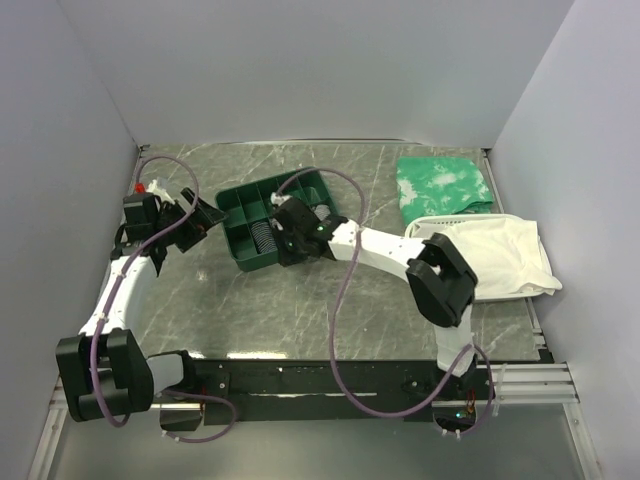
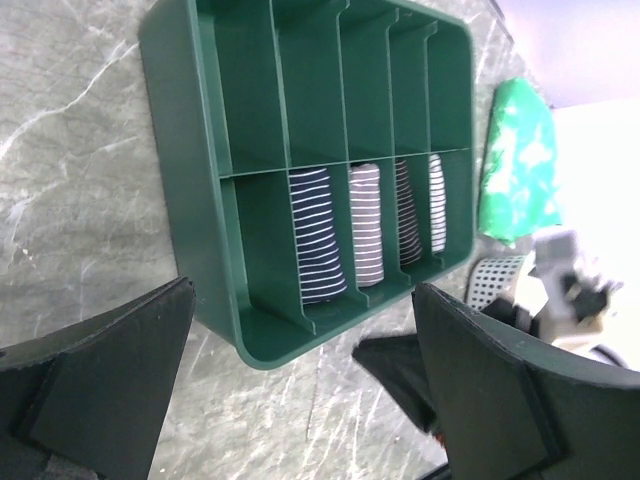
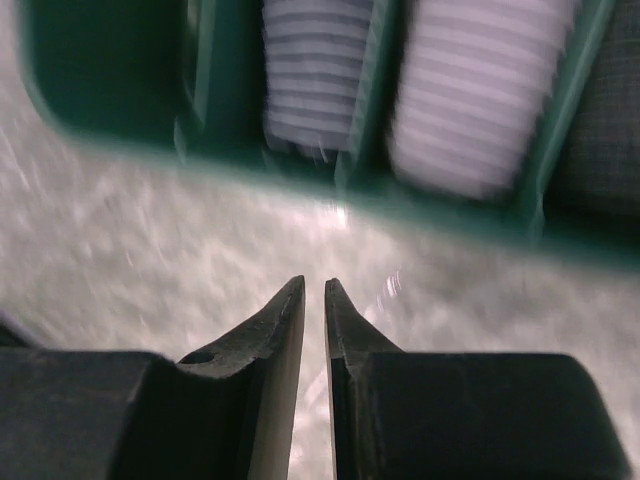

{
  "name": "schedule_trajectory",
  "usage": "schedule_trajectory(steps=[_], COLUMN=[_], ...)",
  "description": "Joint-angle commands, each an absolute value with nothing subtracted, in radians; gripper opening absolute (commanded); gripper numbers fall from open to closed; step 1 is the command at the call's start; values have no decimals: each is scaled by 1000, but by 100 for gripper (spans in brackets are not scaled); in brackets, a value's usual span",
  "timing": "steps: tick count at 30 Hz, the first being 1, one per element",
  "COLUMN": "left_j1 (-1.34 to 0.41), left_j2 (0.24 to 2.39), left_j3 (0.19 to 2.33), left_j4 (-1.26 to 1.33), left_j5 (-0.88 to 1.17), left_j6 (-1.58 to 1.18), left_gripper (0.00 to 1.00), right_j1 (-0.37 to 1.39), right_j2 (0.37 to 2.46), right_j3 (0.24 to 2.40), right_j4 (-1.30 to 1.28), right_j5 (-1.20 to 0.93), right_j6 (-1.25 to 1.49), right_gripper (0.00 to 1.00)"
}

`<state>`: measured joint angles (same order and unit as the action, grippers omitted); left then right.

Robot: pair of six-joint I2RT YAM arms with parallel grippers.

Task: Roll the underwear
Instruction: Move the storage box to the center of the board.

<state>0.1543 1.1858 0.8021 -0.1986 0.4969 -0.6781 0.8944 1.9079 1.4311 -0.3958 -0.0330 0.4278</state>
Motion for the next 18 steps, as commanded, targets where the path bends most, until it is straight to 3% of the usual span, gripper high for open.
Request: schedule_trajectory(steps=[1, 13, 16, 18], left_j1=[120, 45, 26, 6], left_j2=[1151, 1134, 1127, 1117], left_j3=[813, 807, 808, 810], left_j4=[-204, -199, -193, -189], left_j5=[433, 348, 344, 312], left_j6=[-644, -637, -627, -624], left_gripper=[96, 96, 96, 96], right_j1=[891, 819, 815, 815], right_j2=[2020, 2256, 2205, 2151], right_j3=[1609, 1968, 1926, 1860], right_j4=[-414, -532, -522, -464], right_j5=[35, 38, 31, 22], right_j6=[397, 318, 295, 281], right_gripper=[22, 26, 29, 38])
